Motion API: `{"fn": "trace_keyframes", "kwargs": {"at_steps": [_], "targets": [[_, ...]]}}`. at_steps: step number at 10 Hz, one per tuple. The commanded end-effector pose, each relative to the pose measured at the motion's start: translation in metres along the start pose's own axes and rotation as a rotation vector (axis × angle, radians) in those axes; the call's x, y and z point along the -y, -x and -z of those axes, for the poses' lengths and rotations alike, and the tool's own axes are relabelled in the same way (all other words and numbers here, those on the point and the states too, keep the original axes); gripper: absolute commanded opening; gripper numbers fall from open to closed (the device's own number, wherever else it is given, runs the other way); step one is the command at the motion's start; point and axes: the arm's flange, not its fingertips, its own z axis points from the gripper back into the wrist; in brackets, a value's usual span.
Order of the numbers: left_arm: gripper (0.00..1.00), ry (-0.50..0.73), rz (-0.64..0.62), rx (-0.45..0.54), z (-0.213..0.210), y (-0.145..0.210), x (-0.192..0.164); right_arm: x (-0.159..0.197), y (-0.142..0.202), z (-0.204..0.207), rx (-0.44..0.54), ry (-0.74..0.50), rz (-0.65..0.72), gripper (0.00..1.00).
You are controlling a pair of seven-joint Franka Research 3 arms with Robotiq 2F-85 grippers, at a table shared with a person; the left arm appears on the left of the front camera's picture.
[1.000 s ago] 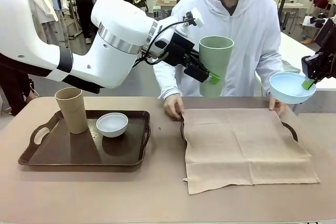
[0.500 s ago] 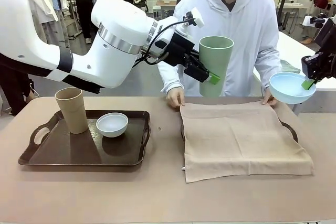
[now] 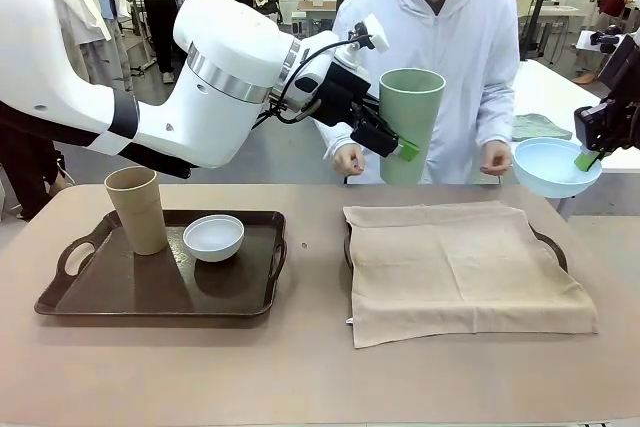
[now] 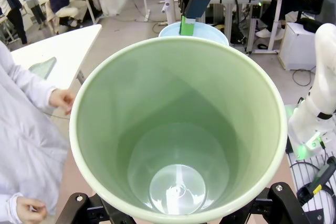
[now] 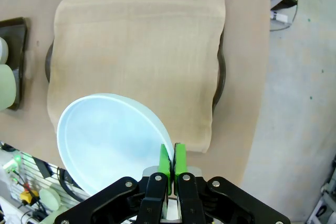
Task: Set up a tray with a mat and arrange the tableware.
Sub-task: Place the Picnic Bowl and Reusable plastic cup back onto the Handle tray in front of the human's position.
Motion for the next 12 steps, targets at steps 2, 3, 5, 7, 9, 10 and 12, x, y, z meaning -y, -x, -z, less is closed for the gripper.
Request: {"fn": "trace_keyframes", "kwargs": {"at_steps": [2,3,5,7,9,10,12], "targets": [[0.79,0.0,0.0,0.007,-0.001,-0.002,-0.001,0.0,0.0,0.001,-0.003,0.004,0.001,0.0],[0.79,0.0,0.0,0.007,-0.001,-0.002,-0.001,0.0,0.0,0.001,-0.003,0.004,0.001,0.0],[0.84,0.0,0.0,0.0,0.0,0.0,0.0,0.001,-0.008,0.017,-0.004,-0.026,-0.029,0.04],[0.84,0.067,0.109,-0.034,0.018,0.029,-0.017,-0.003,-0.021,0.056,-0.031,-0.035,-0.027,0.04],[0.84,0.108,0.158,-0.035,0.039,0.049,-0.025,-0.011,-0.031,0.089,-0.042,-0.026,-0.029,0.04],[0.84,0.116,0.166,-0.009,0.046,0.058,-0.029,-0.014,-0.035,0.102,-0.056,-0.02,-0.036,0.04],[0.84,0.121,0.177,0.064,0.055,0.073,-0.035,-0.018,-0.039,0.129,-0.079,-0.024,-0.039,0.04]]}}
